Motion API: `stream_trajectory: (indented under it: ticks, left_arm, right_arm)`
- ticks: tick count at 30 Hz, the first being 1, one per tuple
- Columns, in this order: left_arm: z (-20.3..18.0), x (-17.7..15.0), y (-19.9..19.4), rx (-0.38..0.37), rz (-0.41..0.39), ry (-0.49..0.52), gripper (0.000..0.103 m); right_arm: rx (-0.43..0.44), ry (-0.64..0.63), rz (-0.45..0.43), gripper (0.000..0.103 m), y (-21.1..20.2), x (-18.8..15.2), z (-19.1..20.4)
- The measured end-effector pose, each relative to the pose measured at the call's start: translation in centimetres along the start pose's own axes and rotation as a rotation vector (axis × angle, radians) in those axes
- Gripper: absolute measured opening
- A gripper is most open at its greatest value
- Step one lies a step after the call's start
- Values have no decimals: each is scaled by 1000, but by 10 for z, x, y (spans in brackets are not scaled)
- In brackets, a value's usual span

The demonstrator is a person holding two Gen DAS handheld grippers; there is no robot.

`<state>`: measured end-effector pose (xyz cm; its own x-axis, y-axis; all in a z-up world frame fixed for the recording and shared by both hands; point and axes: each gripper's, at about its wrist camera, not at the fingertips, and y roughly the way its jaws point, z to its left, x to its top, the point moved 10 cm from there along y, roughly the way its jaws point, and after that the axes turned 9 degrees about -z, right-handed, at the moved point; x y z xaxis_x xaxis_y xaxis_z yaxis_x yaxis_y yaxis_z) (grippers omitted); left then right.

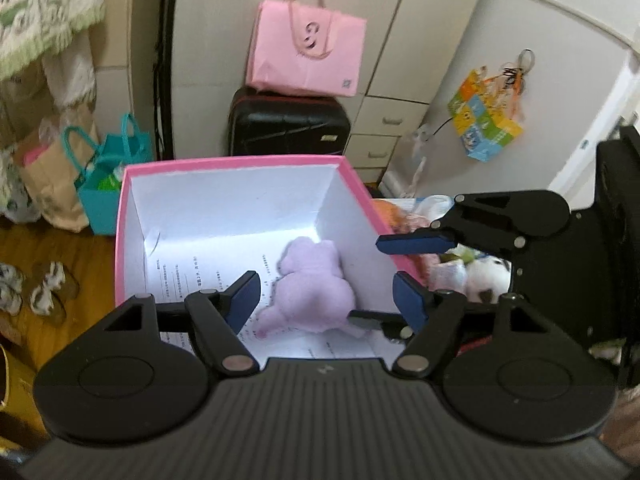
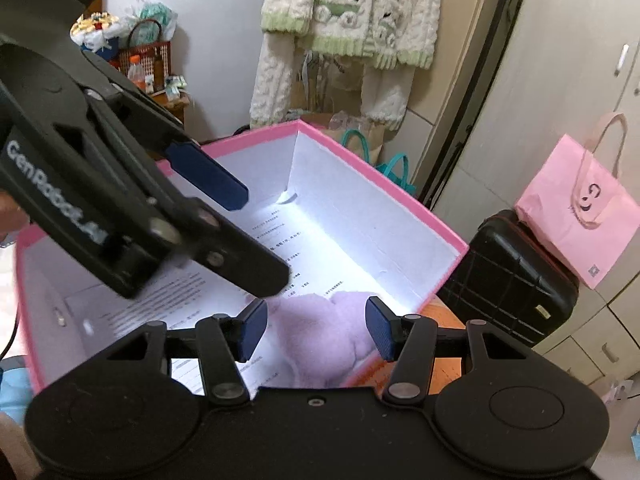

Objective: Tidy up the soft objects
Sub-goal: 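Lower the lilac plush into the pink box and open the left tool, then grasp the pink strawberry plush with the left tool while the right tool approaches the orange ball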

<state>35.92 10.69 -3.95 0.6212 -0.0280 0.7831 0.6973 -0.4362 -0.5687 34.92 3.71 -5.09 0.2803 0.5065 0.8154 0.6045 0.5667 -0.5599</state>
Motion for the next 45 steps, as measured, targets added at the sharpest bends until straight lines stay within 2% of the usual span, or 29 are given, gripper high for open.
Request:
stream_trajectory:
  ticks: [8, 14, 20, 25, 33, 39, 45]
  left_arm:
    - [-52, -1, -49, 7, -63, 145, 75]
    - [-97, -13, -74, -21, -78, 238, 75]
    - [-139, -33, -85, -51, -65, 320, 75]
    - [-172, -54, -86, -85, -43, 378, 75]
    - [-203, -84, -62, -129, 11, 410, 75]
    - [-214, -98, -47, -105, -27, 478, 75]
    - [-226, -113, -21, -113, -8, 460, 75]
  right_arm:
    - [-13, 49, -80, 59, -64, -1, -3]
    - [-71, 77, -142, 59, -114, -11, -16]
    - [-139, 100, -191, 59, -163, -32, -28]
    - [-188, 161, -218, 60, -192, -65, -38]
    - [-189, 206, -200, 60, -206, -120, -34]
    - [-176, 218, -161, 60, -202, -158, -27]
    - [-116, 232, -149, 60, -185, -193, -18]
